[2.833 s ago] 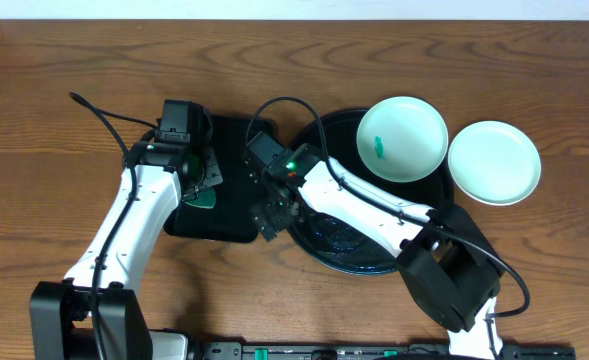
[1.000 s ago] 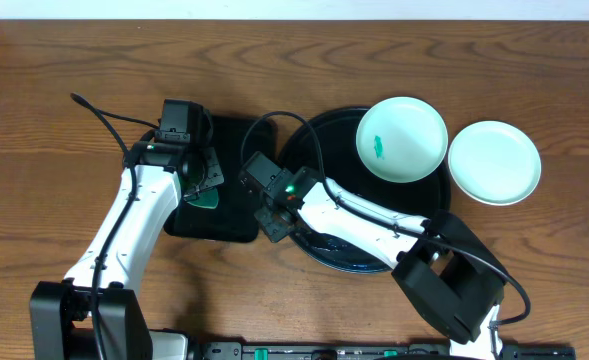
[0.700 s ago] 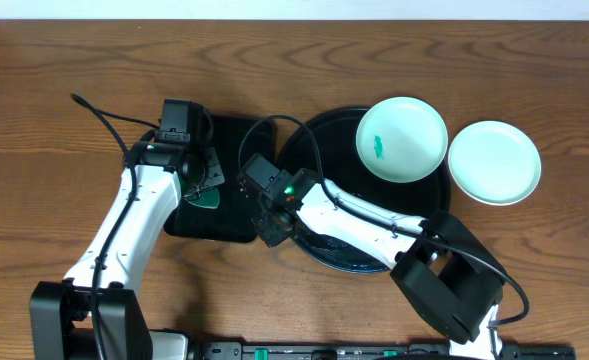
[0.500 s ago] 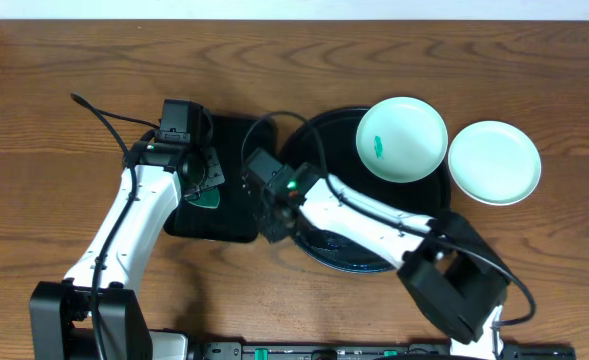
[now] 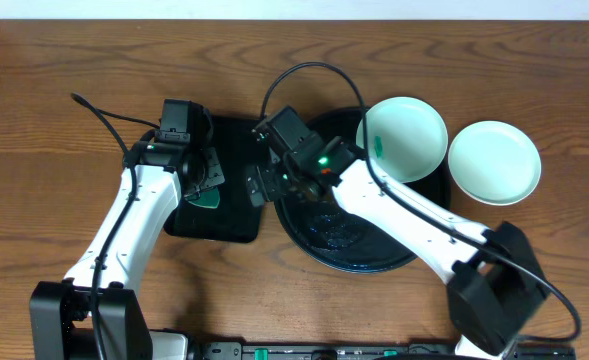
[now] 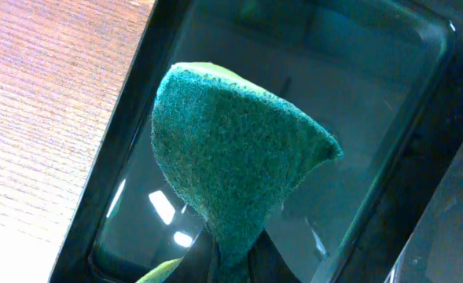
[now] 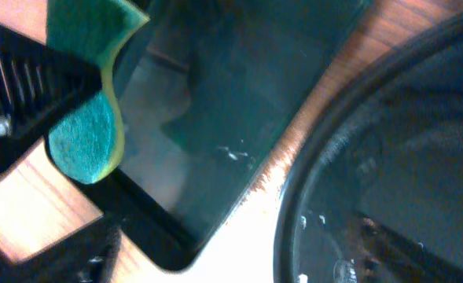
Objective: Clean dirty plates on tray and stack at the side
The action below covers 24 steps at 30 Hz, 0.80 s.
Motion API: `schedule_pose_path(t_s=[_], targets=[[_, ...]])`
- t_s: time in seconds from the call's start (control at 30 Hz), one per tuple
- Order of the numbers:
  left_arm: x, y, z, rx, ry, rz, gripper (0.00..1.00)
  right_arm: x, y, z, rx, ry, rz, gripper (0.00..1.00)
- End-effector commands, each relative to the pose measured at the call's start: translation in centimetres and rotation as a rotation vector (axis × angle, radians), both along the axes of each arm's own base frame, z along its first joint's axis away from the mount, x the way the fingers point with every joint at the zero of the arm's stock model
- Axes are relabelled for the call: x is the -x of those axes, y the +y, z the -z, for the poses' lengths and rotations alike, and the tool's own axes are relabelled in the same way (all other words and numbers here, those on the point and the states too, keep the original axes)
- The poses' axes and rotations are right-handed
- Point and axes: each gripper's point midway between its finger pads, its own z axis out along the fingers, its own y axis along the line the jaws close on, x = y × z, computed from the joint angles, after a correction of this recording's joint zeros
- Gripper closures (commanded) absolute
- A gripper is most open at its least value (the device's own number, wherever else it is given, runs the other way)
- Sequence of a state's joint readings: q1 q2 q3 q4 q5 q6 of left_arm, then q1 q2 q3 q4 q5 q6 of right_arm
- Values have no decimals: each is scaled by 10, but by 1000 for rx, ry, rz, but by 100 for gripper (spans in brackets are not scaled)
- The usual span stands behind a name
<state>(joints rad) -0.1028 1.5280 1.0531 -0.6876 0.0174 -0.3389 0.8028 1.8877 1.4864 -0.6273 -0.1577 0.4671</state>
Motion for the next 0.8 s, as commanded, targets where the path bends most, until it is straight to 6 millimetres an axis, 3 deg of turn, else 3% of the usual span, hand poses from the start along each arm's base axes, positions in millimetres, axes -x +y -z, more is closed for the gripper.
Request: schedule_pose_path(t_s=[0.0,0.07,0.1,0.13,0.5,0.77], targets=[[1,0,0,-5,-2,12,93,-7,7,22,5,30,71,43],[1,0,0,-5,-2,12,92,-15,5,30,25,15,129,74],[1,0,0,-5,-2,12,93,-18,3,34,33,12,156,82],[1,0,0,-5,-2,12,92,-22,1,37,41,9,191,85],[1,0,0,-5,-3,12,93,-35,0,49,72,-47,268,76],[1,0,0,-5,-3,11,93,-38,11,66,82,-77,274,78]])
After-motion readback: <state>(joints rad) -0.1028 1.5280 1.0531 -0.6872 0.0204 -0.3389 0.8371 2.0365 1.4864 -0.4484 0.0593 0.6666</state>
